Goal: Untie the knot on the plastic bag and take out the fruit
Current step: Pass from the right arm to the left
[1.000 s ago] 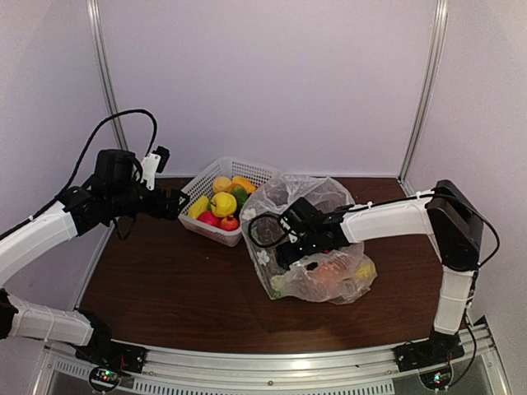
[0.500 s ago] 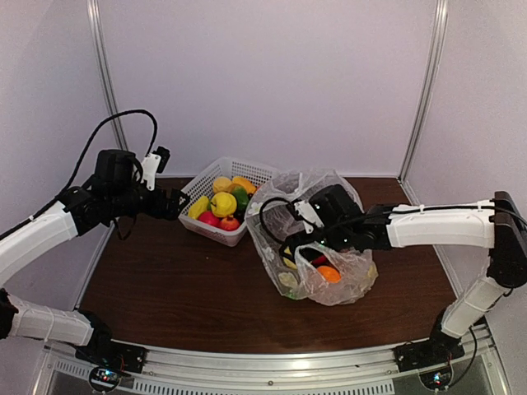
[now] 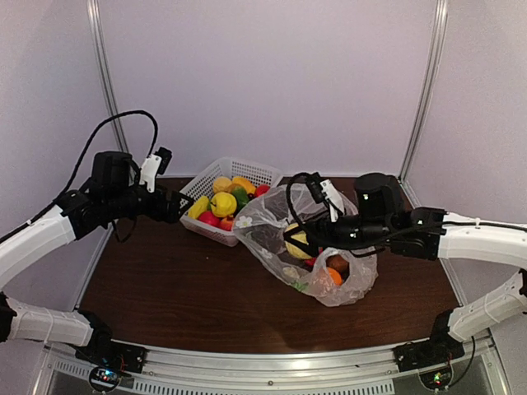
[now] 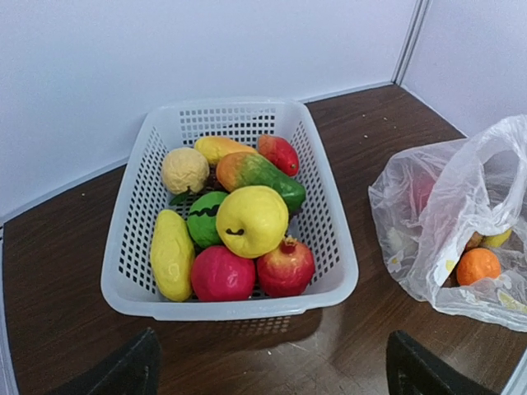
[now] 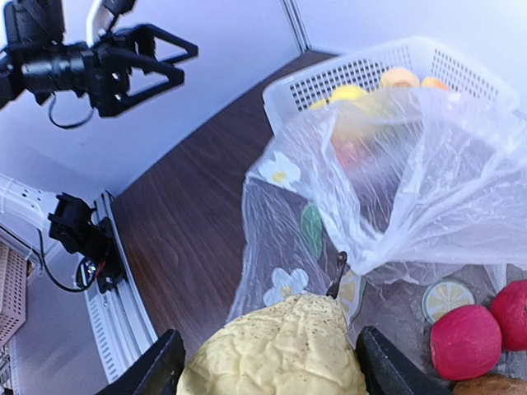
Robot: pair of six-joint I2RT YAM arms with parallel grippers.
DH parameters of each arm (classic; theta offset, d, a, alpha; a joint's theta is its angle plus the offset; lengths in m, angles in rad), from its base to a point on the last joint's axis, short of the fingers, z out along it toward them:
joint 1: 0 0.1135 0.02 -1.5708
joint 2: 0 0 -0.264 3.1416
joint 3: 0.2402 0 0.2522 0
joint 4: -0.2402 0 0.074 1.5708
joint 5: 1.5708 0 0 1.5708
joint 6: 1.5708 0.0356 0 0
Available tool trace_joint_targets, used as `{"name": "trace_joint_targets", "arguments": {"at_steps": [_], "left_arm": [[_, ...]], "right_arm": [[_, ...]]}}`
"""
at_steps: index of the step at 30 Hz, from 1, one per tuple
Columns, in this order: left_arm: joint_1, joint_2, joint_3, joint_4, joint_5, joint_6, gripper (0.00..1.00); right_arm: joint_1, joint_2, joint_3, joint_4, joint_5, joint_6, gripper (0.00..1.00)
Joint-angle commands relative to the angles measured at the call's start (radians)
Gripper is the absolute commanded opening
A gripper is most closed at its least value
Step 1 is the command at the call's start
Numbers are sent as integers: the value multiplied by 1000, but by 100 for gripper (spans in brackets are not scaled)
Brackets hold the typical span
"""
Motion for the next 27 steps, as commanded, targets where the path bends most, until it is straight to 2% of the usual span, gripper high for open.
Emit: {"name": "trace_joint_targets", "arguments": {"at_steps": [1,6,10,15,19,23,27], "left_arm": [[-32,-37,-17,80,107,47,96],[-96,-63,4,172,229,60,96],[-183,-33,51,238,250,99,93],[-266,48,113,253,296,144,93],[-315,102,140,291,351,130,93],[-382,156,177,301,314,160,96],[-399,199,197,324,287,148,97]], "right_arm": [[6,-79,6,72,14,-1,69],[6,-84,90,69,57,-25,71],[6,-21,183,65,35,7,71],[6,26,189,236,-73,102,71],[9,42,183,306,-120,141,71],[10,57,195,304,-125,168,71],[12,66,199,286,-124,172,71]]}}
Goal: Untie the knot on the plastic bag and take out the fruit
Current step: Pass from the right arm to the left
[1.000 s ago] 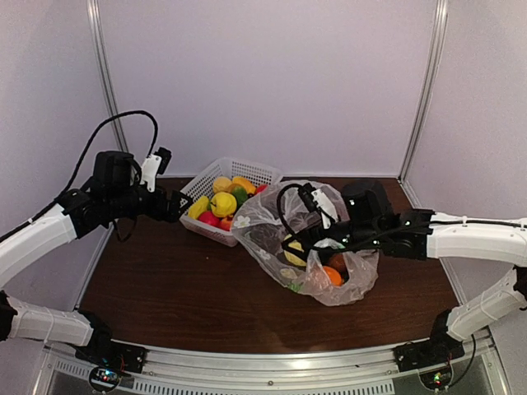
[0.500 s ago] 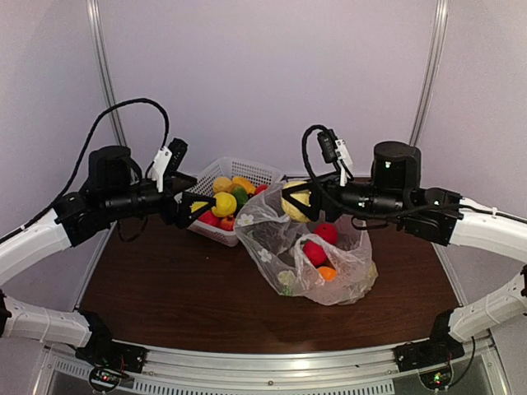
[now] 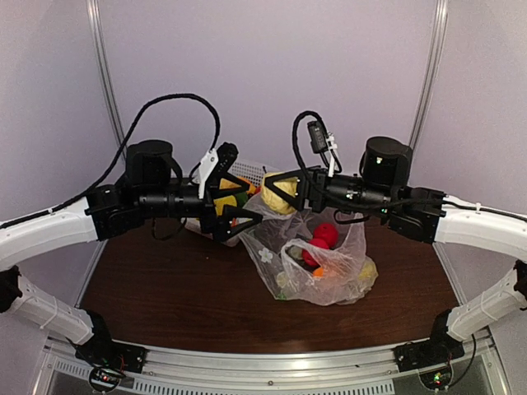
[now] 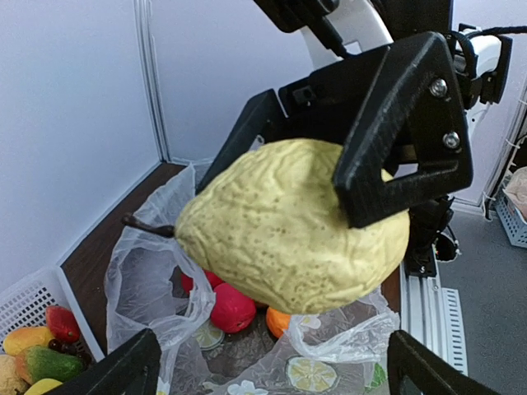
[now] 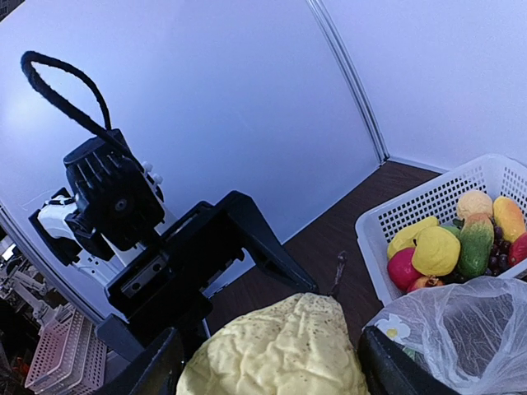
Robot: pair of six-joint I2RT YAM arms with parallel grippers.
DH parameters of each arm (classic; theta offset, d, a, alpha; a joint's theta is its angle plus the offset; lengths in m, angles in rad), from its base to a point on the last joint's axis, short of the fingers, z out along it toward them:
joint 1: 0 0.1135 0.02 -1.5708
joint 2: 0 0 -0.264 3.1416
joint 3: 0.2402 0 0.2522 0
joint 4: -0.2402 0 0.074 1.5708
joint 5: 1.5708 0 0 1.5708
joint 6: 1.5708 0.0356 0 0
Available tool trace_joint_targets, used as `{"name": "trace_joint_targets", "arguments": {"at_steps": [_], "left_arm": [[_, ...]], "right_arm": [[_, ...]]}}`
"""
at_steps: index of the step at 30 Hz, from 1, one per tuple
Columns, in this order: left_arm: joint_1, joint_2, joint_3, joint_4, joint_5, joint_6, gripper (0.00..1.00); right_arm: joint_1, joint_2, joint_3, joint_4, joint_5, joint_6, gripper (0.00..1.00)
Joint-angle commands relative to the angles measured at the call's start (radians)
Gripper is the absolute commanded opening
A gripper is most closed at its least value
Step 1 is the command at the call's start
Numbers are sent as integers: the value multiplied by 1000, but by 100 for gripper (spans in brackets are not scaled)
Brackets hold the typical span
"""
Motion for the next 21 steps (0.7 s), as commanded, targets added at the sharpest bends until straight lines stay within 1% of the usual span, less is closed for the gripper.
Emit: {"name": "trace_joint_targets", "arguments": {"at_steps": [1,3,9,21], "left_arm": [[-15,46,55,68,-13,10,97],[-23,68,69,67,-11,0,98],[-52,120,87,139,8,-38,98],[-52,161,101,180,39,-109,98]], "right_arm": [[8,13,16,18,-18,28,71],[8,11,14,17,-18,31,71],[14,2,10,5,8,22,71],[20,2,8,-12,31,8,71]]}}
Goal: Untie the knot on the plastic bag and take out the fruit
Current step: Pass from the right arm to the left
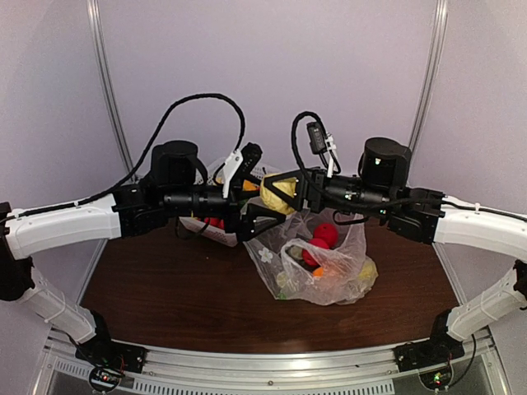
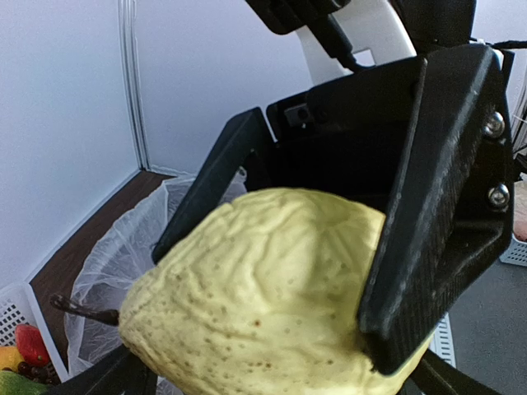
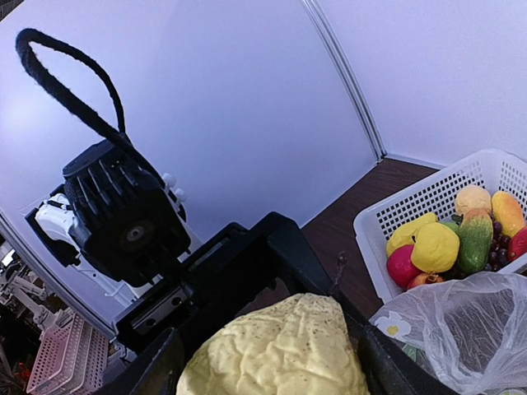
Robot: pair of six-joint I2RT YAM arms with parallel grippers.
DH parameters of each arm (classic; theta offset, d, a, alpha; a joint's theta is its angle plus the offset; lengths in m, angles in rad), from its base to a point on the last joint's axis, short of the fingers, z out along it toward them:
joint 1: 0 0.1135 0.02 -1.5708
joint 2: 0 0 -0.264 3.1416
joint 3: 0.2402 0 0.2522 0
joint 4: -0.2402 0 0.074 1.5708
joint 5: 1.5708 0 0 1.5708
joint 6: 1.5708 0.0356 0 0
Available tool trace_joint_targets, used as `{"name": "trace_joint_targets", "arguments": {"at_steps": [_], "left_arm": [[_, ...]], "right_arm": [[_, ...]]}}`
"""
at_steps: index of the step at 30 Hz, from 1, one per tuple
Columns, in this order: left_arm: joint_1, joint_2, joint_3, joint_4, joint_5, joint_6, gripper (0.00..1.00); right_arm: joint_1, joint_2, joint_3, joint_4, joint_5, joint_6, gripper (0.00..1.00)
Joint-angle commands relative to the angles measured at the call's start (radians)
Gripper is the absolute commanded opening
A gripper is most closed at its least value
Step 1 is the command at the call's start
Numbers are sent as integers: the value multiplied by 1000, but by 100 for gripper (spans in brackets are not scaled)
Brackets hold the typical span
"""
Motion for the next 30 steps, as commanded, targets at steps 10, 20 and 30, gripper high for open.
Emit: {"name": "trace_joint_targets", "arguments": {"at_steps": [10,20,30], "left_arm": [[-1,12,42,87,16,-70,98],[-1,11,42,95,-19,-87,98],[-1,7,42,115,-14,-99,95]], "right_arm": [[16,2,9,-18,21,-11,71],[20,5,11,-25,15,-14,71],[21,7,11,-30,19,-16,71]]}}
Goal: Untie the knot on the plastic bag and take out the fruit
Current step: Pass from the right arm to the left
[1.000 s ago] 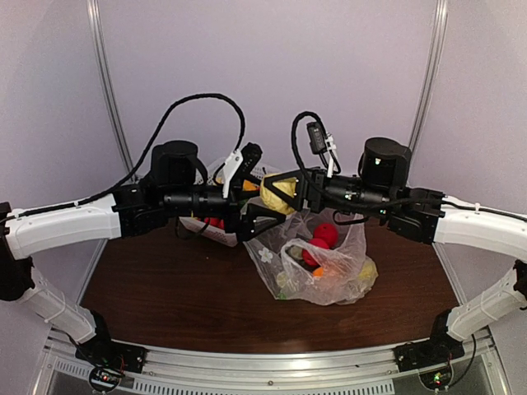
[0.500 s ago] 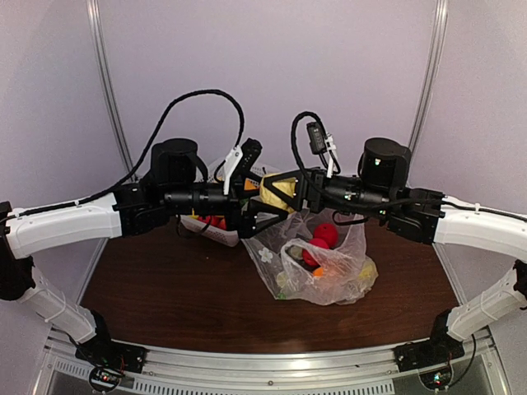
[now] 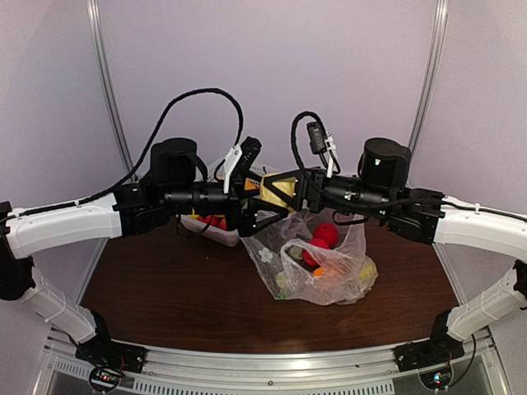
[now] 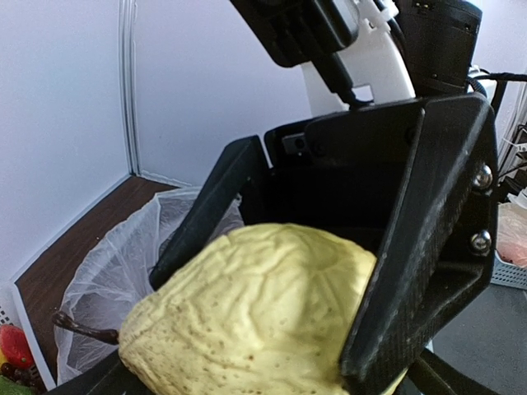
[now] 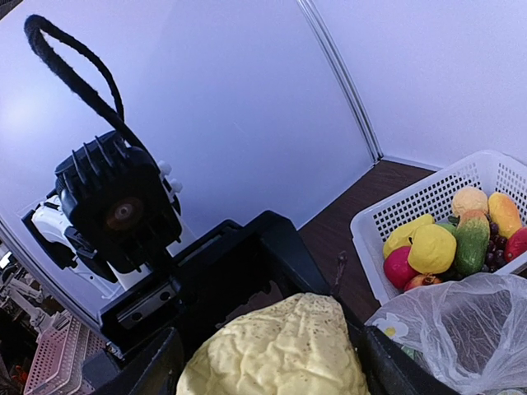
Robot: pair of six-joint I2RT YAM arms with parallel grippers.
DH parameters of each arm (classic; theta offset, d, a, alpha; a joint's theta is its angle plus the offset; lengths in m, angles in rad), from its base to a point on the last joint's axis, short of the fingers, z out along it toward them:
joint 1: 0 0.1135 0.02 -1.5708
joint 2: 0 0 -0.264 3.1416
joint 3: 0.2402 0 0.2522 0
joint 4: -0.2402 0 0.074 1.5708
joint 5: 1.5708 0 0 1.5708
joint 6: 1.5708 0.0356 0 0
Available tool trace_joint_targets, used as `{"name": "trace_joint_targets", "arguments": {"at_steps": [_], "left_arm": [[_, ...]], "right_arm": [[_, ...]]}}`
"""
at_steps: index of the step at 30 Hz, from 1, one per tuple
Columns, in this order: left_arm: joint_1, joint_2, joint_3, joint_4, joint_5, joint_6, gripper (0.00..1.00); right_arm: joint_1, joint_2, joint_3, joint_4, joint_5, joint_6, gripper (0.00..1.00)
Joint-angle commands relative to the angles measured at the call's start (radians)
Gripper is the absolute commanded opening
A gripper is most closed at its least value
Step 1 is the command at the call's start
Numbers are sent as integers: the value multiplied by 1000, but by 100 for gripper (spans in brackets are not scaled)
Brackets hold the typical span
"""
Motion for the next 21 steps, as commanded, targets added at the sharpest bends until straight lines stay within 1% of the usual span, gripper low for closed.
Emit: {"name": "trace_joint_targets", "arguments": {"at_steps": [1,8,11,13,17,21], "left_arm": [[0,-2,29,81,-23,-15,92],[0,1,27,73,-7,-3,76],[0,1,27,62,-5,7,73],[0,1,27,56,-4,12,70],[0,-1,31,27,-26,12,67],[0,-11,27,-9,-42,9,65]], "right_arm": [[13,8,11,-31,0,-13,71],[15,9,9,-34,8,-14,72],[14,8,8,-34,14,-15,74],[13,7,6,-34,15,-15,77],[13,-11,6,-47,36,-25,88],[14,-60,13,-83,92,-56,94]]}}
